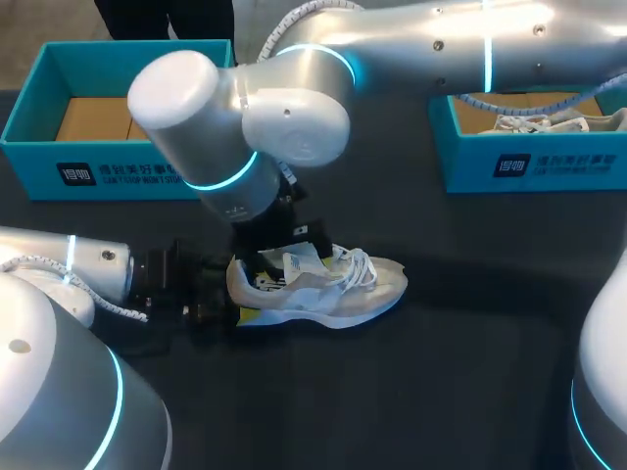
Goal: Take the shoe out of the shoebox, open the shoe tongue, remove and reinsert the insole, then place the shoe into the shoebox
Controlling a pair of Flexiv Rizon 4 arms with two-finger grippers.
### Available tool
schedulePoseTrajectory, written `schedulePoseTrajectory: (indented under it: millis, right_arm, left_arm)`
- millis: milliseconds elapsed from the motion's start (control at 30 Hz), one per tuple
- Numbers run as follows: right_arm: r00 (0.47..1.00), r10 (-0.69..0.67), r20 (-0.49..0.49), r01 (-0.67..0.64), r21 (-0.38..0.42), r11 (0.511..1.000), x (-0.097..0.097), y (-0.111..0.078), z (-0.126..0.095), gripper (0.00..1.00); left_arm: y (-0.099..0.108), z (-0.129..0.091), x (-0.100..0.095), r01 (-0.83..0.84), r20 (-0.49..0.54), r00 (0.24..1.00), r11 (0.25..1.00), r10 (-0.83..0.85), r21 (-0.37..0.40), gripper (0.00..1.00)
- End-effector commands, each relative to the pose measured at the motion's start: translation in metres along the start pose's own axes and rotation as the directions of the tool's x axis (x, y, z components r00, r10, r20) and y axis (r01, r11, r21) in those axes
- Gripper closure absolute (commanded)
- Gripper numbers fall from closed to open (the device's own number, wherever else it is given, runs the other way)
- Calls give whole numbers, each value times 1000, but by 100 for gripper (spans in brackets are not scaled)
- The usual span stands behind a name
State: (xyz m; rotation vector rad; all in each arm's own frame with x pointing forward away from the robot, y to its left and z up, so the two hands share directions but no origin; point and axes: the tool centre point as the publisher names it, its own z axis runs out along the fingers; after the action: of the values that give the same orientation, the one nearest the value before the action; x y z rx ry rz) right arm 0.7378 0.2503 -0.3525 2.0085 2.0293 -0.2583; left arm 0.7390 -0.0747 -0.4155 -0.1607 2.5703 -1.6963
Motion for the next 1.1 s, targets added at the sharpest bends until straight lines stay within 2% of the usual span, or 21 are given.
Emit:
schedulePoseTrajectory:
  millis: [33,433,567,900,1100]
  right_arm:
    - [994,108,20,-108,1,994,1,-6,7,0]
    - [969,157,191,-164,20,986,-11,-7,4,0]
    - [958,185,219,-197,34,980,-18,-8,-1,0]
    - [926,241,292,-260,26,965,-51,-4,-1,0]
    - [916,257,307,-275,18,961,-61,0,-6,0]
  left_arm:
    - [0,0,1,0,4,1000,1000,0,0,100]
    - [0,0,1,0,4,1000,1000,0,0,100]
    - [0,0,1,0,4,1000,1000,0,0,100]
    - [0,0,1,0,4,1000,1000,0,0,100]
    - [0,0,1,0,4,1000,1000,0,0,100]
